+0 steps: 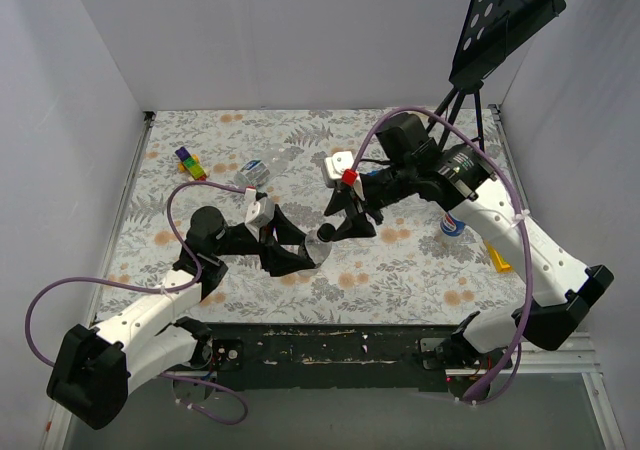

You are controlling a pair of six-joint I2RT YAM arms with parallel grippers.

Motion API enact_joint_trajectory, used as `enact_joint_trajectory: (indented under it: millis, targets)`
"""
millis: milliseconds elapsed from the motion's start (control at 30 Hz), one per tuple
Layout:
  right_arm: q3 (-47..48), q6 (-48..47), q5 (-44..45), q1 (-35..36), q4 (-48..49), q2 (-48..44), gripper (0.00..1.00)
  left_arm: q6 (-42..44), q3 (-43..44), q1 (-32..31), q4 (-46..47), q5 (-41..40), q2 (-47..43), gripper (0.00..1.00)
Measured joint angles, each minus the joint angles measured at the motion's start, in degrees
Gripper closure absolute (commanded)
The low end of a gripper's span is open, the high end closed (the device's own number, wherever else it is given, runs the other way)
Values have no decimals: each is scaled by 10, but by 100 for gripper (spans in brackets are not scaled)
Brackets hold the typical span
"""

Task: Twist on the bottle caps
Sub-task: Screw the bottle cap onto the plastic bottle.

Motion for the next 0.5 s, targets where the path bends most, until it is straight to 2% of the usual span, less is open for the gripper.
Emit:
enact_joint_trajectory:
  millis: [133,333,500]
  targets:
    - [0,-10,-15,0,-7,7,52,-3,0,0,5,3,1,100]
    - [1,-13,-27,0,-10,9,82,-4,0,0,8,7,4,100]
    - [1,-7,-29,-3,-2,8,90,3,0,1,-4,2,2,100]
